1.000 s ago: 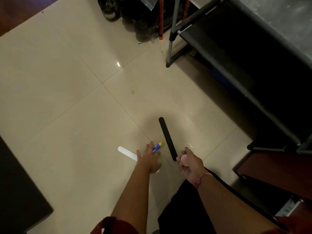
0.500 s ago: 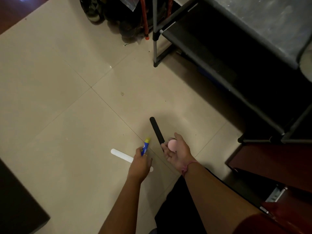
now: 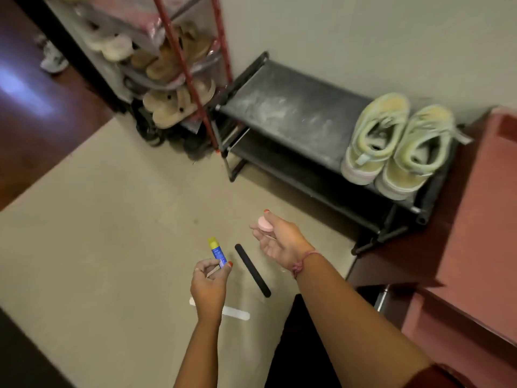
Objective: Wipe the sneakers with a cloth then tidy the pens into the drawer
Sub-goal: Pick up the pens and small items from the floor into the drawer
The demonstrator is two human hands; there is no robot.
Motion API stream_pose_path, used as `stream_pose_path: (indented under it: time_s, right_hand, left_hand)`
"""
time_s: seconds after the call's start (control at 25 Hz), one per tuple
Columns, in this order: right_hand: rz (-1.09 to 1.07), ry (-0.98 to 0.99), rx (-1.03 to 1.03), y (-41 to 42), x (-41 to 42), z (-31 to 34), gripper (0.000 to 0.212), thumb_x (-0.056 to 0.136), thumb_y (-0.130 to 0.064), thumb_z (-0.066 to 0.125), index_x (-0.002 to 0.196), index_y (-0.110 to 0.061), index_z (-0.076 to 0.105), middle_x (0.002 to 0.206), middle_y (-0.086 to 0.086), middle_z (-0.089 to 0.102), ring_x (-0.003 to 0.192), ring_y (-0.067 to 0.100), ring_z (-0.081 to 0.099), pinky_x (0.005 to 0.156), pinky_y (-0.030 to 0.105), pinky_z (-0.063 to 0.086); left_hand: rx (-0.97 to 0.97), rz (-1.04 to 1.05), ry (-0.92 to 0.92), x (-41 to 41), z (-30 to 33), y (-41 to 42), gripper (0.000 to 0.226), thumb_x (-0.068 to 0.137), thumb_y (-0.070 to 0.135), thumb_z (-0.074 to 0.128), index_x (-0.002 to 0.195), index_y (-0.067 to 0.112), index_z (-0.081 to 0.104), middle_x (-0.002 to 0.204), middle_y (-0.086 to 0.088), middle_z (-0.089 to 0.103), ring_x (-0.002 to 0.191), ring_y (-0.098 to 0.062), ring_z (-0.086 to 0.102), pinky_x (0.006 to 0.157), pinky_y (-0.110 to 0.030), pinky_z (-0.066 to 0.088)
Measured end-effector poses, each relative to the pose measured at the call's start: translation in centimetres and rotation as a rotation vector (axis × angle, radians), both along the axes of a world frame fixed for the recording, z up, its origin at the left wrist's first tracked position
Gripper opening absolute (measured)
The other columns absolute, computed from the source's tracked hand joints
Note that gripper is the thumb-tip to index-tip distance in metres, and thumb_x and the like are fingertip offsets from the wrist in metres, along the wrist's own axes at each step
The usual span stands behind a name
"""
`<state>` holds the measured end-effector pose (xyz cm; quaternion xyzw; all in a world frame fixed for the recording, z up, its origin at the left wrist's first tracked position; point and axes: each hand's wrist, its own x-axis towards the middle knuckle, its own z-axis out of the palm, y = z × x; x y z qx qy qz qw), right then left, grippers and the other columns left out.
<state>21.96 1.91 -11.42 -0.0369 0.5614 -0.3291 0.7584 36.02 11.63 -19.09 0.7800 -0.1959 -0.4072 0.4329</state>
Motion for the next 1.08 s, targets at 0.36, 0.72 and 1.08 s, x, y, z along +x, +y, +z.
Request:
stream_pose_path:
  time_s: [0.36, 0.72, 1.08]
  right_hand:
    - [-0.059, 0.112, -0.242, 10.5, -11.5, 14.3, 0.025, 0.094, -0.024, 0.058, 0.111, -0.005, 0.056, 0.077, 0.008, 0.064, 0.075, 0.021, 0.068, 0.052, 0.017, 0.053]
    - [-0.241, 0.143, -0.181, 24.5, -24.2, 14.0, 0.019, 0.094, -0.005, 0.05, 0.107, 0.003, 0.061, 0.092, 0.017, 0.064, 0.079, 0.025, 0.067, 0.075, 0.031, 0.059]
    - [-0.126, 0.459, 0.021, 33.2, -30.4, 4.9, 0.024, 0.087, -0.017, 0.067, 0.11, -0.011, 0.065, 0.099, 0.009, 0.071, 0.079, 0.013, 0.066, 0.062, 0.02, 0.055]
  left_hand:
    - [-0.119, -0.346, 0.388, -9.4, 18.6, 2.0, 0.093, 0.084, -0.006, 0.067, 0.151, 0.03, 0.015, 0.101, -0.011, 0.064, 0.097, -0.028, 0.069, 0.08, -0.033, 0.055]
    - [-0.067, -0.67, 0.59, -22.0, 24.8, 9.9, 0.061, 0.092, 0.0, 0.059, 0.137, 0.033, 0.034, 0.114, -0.014, 0.058, 0.101, -0.033, 0.068, 0.07, -0.03, 0.058]
    - [0.143, -0.534, 0.691, -27.0, 15.6, 16.3, 0.026, 0.093, 0.008, 0.062, 0.116, 0.013, 0.051, 0.116, -0.012, 0.06, 0.091, -0.018, 0.065, 0.082, -0.03, 0.055]
